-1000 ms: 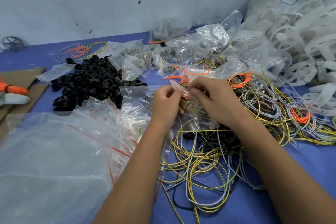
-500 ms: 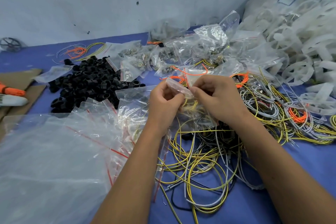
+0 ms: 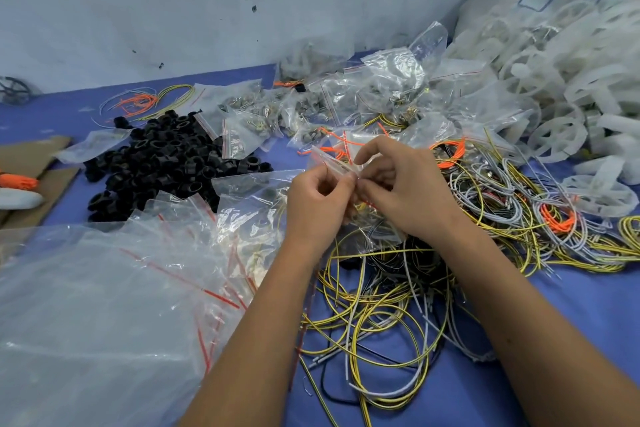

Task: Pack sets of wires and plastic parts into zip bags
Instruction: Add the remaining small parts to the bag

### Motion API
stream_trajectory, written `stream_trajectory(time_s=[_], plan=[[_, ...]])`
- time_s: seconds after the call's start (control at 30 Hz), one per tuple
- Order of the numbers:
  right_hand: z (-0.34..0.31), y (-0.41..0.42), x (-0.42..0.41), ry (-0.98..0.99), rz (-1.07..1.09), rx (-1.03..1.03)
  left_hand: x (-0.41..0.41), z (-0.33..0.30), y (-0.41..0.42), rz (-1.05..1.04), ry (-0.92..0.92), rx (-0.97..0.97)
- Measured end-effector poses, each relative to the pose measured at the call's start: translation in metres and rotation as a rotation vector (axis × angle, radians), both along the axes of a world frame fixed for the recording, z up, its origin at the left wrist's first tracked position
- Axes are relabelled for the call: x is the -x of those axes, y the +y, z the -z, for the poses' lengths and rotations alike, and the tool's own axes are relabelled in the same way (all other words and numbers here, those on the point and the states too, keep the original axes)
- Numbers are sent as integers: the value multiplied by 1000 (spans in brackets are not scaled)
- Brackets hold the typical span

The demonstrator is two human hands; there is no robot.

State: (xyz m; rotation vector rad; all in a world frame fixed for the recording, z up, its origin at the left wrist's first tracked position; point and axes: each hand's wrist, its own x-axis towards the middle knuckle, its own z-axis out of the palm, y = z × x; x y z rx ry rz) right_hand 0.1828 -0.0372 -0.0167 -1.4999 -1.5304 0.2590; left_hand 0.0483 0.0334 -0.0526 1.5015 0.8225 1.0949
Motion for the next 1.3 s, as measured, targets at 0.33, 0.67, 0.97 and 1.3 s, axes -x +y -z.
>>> stream_trajectory(time_s=[0.33, 0.67, 0.97, 1.3], plan=[[-2, 4, -10, -73, 372, -128, 63, -28, 32, 435, -391, 298], [-21, 42, 10, -50, -83, 165, 27, -21, 14, -283, -88, -184], [-23, 84, 11, -554, 55, 299, 20, -6, 16, -483, 24, -39], [-25, 97, 9, -682, 116, 420, 20, -8, 11, -387, 29, 21]])
